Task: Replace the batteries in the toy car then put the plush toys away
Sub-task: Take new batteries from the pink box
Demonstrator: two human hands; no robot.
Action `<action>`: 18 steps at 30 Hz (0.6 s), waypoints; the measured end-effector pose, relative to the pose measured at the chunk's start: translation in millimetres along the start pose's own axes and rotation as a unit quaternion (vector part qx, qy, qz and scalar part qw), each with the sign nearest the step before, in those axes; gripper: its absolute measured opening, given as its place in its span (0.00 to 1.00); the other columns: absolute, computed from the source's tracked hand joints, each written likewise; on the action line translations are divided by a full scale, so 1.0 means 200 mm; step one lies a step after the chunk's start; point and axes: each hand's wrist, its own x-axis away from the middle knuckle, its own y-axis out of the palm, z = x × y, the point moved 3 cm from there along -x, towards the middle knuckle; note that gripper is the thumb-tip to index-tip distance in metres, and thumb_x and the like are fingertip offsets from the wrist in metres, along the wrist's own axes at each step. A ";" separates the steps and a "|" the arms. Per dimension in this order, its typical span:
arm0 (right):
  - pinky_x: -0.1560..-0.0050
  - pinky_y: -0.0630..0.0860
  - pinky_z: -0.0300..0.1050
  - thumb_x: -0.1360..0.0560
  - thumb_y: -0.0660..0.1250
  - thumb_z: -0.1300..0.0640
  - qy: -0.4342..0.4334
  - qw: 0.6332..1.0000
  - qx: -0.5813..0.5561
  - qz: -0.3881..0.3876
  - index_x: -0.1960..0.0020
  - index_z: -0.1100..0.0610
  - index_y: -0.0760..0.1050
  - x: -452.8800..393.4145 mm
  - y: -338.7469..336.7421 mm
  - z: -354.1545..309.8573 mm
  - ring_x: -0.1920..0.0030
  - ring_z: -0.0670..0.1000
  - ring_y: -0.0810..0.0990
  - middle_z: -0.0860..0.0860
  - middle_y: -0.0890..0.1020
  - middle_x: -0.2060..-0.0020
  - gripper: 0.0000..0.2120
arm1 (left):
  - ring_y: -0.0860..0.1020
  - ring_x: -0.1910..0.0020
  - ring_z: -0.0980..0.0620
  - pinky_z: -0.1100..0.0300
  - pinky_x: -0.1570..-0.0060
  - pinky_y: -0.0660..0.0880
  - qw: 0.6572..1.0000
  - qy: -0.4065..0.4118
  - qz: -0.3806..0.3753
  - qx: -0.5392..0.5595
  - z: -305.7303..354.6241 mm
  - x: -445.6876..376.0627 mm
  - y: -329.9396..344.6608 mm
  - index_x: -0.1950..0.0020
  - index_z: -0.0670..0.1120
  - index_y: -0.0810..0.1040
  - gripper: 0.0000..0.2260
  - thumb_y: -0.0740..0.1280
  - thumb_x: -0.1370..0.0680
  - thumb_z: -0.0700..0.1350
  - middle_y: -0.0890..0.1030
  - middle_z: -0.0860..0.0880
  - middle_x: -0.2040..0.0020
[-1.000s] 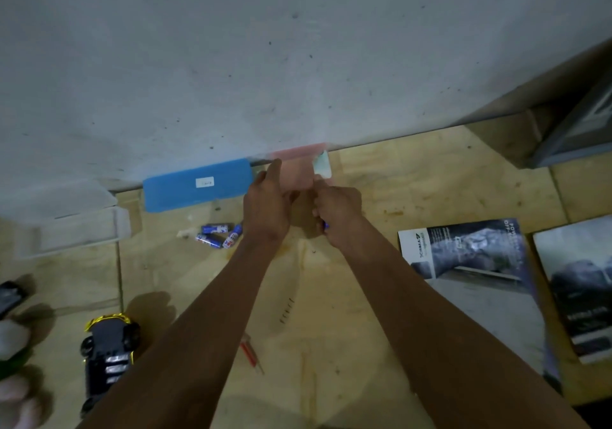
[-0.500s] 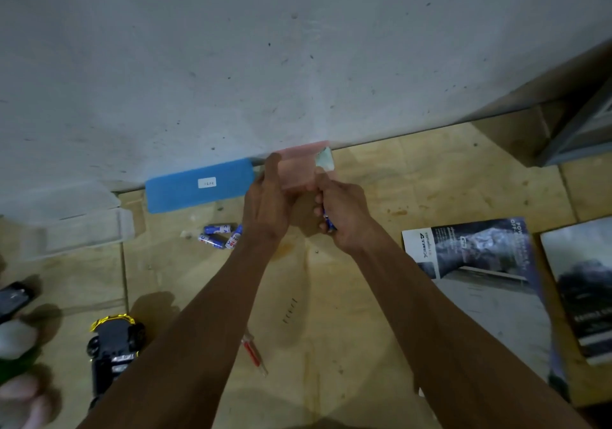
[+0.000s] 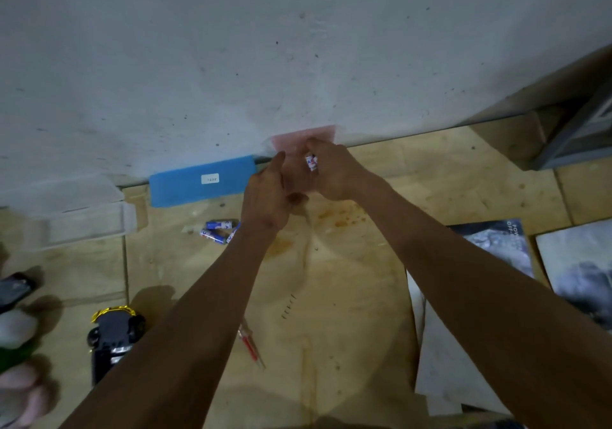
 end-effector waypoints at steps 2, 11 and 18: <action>0.47 0.70 0.43 0.22 0.66 0.57 -0.025 0.999 0.042 0.012 0.37 0.61 0.74 -0.03 0.05 0.01 0.42 0.57 0.77 0.58 0.78 0.41 0.15 | 0.82 0.47 0.39 0.47 0.47 0.80 1.000 0.012 0.009 -0.007 0.00 -0.01 0.00 0.27 0.47 0.72 0.34 0.80 0.31 0.44 0.85 0.42 0.44; 0.48 0.76 0.48 0.27 0.73 0.55 -0.079 0.983 0.066 0.153 0.37 0.59 0.78 0.05 0.08 0.05 0.45 0.61 0.81 0.59 0.81 0.42 0.19 | 0.82 0.51 0.41 0.53 0.51 0.78 0.999 0.019 0.033 -0.016 0.01 -0.01 -0.01 0.33 0.46 0.76 0.20 0.72 0.25 0.40 0.85 0.42 0.49; 0.55 0.78 0.44 0.29 0.70 0.68 -0.087 0.952 0.025 0.292 0.50 0.64 0.80 0.15 0.11 0.04 0.56 0.59 0.83 0.61 0.83 0.52 0.08 | 0.81 0.52 0.37 0.51 0.57 0.75 0.999 -0.014 0.048 -0.008 0.01 0.04 0.00 0.37 0.45 0.74 0.18 0.72 0.25 0.43 0.84 0.41 0.51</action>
